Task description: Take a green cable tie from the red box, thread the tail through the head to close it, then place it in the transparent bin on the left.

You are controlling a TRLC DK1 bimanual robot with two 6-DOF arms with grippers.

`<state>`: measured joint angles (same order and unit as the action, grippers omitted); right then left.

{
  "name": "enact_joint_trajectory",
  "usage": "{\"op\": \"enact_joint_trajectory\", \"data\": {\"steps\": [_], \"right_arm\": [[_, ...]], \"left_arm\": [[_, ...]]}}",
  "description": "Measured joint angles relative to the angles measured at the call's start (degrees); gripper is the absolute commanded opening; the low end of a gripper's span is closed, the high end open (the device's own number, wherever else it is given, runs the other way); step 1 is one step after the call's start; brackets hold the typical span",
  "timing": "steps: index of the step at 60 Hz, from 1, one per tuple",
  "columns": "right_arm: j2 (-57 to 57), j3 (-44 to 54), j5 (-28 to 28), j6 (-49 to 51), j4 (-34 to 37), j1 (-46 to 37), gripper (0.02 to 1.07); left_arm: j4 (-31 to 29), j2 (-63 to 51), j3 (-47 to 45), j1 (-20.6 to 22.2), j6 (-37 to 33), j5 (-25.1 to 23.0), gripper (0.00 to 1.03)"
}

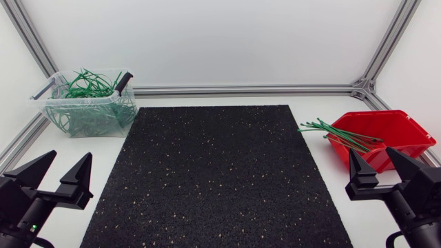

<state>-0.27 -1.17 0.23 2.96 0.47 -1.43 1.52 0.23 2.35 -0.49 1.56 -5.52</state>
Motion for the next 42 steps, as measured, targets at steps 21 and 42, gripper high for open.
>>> {"op": "enact_joint_trajectory", "data": {"steps": [21,42], "right_arm": [[0.0,0.0,0.0,0.0,-0.1,0.0,1.02],[0.0,-1.0,-1.4,0.0,0.0,1.4,1.02]], "left_arm": [[0.0,0.0,0.0,0.3,0.0,0.0,1.0],[0.0,0.0,0.0,0.3,0.0,0.0,1.0]]}}
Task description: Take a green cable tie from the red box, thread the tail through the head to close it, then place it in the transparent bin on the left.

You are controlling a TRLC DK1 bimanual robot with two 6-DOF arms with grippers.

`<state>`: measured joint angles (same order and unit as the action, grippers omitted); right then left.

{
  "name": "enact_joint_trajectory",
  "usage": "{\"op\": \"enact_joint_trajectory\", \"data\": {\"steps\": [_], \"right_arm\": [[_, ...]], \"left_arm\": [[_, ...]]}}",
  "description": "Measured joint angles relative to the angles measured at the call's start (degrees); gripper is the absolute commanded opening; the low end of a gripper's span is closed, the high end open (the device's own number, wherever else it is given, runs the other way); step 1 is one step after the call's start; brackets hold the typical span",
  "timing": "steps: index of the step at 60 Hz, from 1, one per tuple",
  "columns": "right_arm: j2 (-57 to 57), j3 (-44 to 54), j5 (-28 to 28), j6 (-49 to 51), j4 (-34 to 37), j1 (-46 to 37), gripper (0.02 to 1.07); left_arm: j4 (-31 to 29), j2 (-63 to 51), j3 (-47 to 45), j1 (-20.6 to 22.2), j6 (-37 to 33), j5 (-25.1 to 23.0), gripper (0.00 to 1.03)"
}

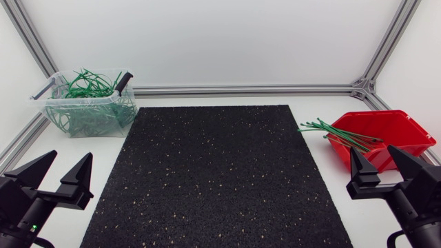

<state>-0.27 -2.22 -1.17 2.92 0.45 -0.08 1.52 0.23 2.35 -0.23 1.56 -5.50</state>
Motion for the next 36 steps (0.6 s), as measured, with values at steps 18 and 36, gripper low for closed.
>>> {"op": "enact_joint_trajectory", "data": {"steps": [18,36], "right_arm": [[-2.8,-10.5,-0.6,-0.1,4.4,0.0,1.02],[-15.3,-25.7,-0.6,-0.1,11.6,0.0,1.02]], "left_arm": [[0.0,0.0,0.0,0.0,0.0,0.0,1.0],[0.0,0.0,0.0,0.0,0.0,0.0,1.0]]}}
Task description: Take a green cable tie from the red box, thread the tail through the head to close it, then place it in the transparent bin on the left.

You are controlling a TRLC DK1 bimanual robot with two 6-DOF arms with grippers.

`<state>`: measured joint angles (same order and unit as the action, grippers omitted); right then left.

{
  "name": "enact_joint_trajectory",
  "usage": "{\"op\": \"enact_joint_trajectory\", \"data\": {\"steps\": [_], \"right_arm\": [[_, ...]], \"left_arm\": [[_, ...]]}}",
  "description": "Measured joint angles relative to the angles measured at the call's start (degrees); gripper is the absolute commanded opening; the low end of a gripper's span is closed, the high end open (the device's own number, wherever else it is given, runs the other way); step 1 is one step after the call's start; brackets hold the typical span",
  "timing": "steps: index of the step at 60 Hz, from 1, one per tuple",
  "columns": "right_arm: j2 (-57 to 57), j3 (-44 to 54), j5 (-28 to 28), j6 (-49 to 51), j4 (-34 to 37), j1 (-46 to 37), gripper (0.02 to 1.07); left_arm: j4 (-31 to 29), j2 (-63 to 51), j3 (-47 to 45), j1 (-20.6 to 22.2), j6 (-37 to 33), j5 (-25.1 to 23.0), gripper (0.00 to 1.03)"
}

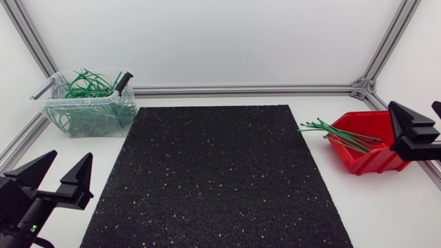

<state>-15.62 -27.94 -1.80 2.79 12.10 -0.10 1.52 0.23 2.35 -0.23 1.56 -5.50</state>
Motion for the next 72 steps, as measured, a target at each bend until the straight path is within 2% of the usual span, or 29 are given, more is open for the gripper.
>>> {"op": "enact_joint_trajectory", "data": {"steps": [17,26,33,38,46,72], "right_arm": [[-15.8,-15.1,1.6,0.7,8.7,-0.7,1.02],[-25.0,-24.8,7.9,0.9,14.5,-4.8,1.02],[-33.3,-34.4,12.8,2.6,22.1,-8.0,1.02],[-41.0,-42.4,16.7,5.6,27.7,-11.5,1.02],[-50.0,-50.5,17.5,13.2,36.0,-13.5,1.02],[-67.8,-64.2,17.7,38.9,54.7,-14.3,1.02]], "left_arm": [[0.0,0.0,0.0,0.0,0.0,0.0,1.0],[0.0,0.0,0.0,0.0,0.0,0.0,1.0],[0.0,0.0,0.0,0.0,0.0,0.0,1.0],[0.0,0.0,0.0,0.0,0.0,0.0,1.0],[0.0,0.0,0.0,0.0,0.0,0.0,1.0],[0.0,0.0,0.0,0.0,0.0,0.0,1.0]]}}
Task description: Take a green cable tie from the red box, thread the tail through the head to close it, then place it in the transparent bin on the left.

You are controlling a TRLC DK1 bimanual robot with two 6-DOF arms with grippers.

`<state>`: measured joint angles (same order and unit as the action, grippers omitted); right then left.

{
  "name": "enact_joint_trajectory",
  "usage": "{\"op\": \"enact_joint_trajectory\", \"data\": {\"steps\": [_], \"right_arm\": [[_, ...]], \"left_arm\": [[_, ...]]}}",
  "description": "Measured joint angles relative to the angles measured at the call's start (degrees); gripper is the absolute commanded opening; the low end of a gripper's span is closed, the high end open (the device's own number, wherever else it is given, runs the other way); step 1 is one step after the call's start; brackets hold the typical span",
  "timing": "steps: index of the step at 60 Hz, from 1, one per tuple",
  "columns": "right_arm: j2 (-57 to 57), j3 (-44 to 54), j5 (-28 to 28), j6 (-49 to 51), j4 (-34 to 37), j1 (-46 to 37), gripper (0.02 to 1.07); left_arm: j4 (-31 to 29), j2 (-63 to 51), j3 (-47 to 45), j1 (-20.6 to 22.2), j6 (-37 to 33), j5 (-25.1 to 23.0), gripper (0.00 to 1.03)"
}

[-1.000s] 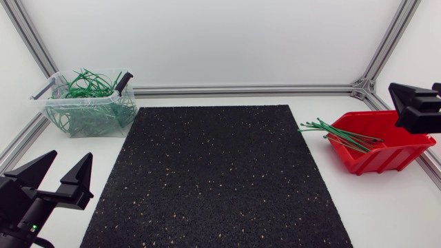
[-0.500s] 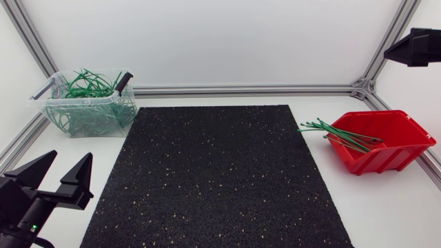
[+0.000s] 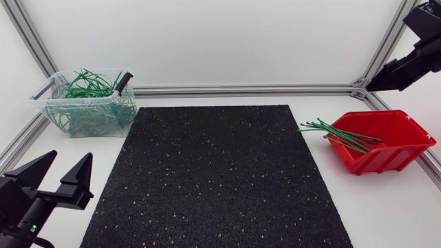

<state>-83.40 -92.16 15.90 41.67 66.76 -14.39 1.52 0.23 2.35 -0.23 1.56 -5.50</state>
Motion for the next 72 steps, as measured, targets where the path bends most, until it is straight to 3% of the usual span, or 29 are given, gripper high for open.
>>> {"op": "enact_joint_trajectory", "data": {"steps": [15,36,39,51,72], "right_arm": [[-0.9,2.5,-0.1,15.8,0.6,0.0,1.02],[-0.9,15.3,0.8,34.0,-6.8,0.0,1.02],[-0.8,16.7,0.8,36.5,-6.8,0.0,0.98],[-1.6,20.2,0.4,42.1,-7.6,-0.1,0.95],[-5.7,25.2,-2.6,44.1,-15.9,0.1,0.88]], "left_arm": [[0.0,0.0,0.0,0.0,0.0,0.0,1.0],[0.0,0.0,0.0,0.0,0.0,0.0,1.0],[0.0,0.0,0.0,0.0,0.0,0.0,1.0],[0.0,0.0,0.0,0.0,0.0,0.0,1.0],[0.0,0.0,0.0,0.0,0.0,0.0,1.0]]}}
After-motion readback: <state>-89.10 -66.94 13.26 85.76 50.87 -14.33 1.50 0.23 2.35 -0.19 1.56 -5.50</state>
